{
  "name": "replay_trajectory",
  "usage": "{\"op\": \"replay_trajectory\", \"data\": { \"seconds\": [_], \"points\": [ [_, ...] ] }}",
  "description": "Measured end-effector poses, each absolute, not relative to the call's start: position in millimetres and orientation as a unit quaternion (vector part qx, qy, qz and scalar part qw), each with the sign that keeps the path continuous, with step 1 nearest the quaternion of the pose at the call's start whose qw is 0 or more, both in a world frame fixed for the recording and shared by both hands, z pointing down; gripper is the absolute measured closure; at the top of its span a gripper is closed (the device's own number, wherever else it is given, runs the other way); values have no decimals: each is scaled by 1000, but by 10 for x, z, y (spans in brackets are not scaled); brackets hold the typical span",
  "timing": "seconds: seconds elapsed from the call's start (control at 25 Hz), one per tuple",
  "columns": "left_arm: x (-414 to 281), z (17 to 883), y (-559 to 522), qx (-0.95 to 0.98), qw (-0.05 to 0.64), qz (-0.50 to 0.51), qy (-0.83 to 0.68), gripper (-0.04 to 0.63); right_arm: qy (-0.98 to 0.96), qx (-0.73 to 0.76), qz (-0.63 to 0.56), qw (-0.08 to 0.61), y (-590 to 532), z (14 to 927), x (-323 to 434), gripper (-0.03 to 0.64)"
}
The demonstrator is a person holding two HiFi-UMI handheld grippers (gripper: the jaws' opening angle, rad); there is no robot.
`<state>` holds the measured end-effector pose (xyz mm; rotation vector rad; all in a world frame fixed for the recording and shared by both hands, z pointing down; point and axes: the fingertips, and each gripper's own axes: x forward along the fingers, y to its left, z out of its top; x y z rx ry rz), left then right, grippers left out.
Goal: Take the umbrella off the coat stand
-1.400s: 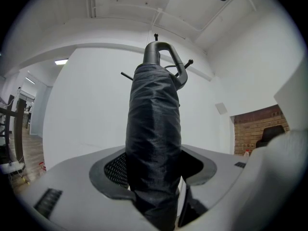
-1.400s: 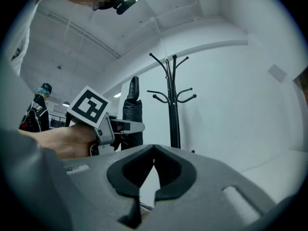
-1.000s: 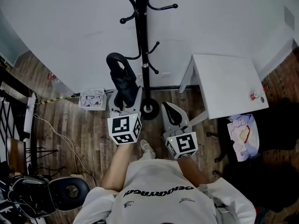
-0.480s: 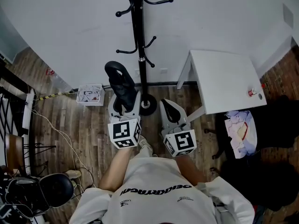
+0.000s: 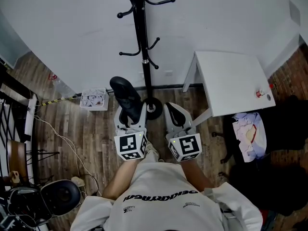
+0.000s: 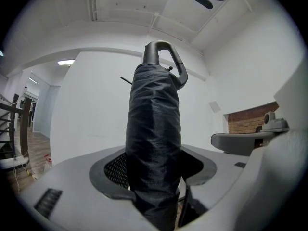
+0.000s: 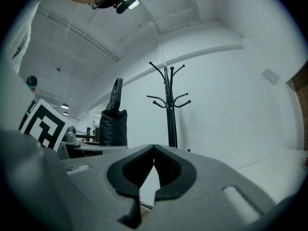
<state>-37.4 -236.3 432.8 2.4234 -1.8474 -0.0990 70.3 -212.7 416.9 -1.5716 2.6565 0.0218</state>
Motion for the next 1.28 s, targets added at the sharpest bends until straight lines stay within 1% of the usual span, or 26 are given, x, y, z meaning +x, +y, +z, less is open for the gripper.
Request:
{"op": "replay_trajectory", "data": {
  "seconds": [1.28],
  "points": [
    [-304, 4506, -2131, 796, 48, -20, -604, 328, 862, -506, 8, 25, -2113, 4213, 708, 618]
  ]
}}
